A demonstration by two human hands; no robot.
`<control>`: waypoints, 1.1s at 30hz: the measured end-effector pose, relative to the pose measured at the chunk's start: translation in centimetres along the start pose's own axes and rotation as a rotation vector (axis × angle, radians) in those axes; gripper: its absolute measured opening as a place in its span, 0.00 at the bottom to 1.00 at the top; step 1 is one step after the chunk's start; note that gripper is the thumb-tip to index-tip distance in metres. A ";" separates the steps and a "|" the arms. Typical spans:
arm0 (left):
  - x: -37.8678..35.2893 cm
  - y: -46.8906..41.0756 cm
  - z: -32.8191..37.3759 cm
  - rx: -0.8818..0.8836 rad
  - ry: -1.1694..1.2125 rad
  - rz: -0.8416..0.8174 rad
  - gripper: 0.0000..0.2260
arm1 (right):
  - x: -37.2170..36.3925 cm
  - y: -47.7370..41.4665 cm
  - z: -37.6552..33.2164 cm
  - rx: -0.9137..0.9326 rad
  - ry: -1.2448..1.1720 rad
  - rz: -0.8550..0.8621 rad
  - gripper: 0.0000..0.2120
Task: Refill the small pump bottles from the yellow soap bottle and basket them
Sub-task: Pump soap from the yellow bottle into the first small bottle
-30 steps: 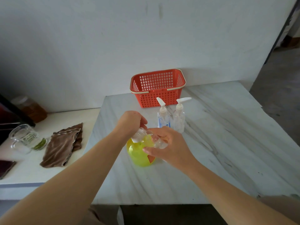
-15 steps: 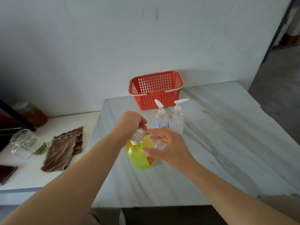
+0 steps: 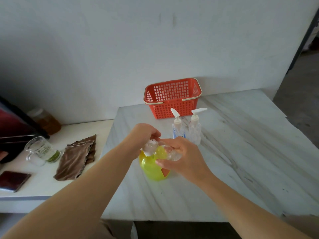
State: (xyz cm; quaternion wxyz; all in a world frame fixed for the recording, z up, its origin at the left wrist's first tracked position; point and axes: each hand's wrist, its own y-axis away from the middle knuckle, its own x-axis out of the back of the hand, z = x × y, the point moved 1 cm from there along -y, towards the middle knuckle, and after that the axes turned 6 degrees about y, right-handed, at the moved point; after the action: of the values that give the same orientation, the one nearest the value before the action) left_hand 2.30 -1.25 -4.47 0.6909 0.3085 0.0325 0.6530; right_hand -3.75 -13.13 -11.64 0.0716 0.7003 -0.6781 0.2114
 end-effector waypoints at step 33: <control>-0.2 -1.8 -1.0 -0.151 -0.130 0.042 0.12 | -1.0 0.6 1.1 -0.003 -0.065 0.032 0.18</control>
State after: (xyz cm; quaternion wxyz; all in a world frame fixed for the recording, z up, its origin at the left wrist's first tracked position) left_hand 3.41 -0.97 -6.24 0.6990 0.2980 -0.0680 0.6465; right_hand -4.13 -12.70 -13.14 0.0471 0.6958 -0.6914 0.1886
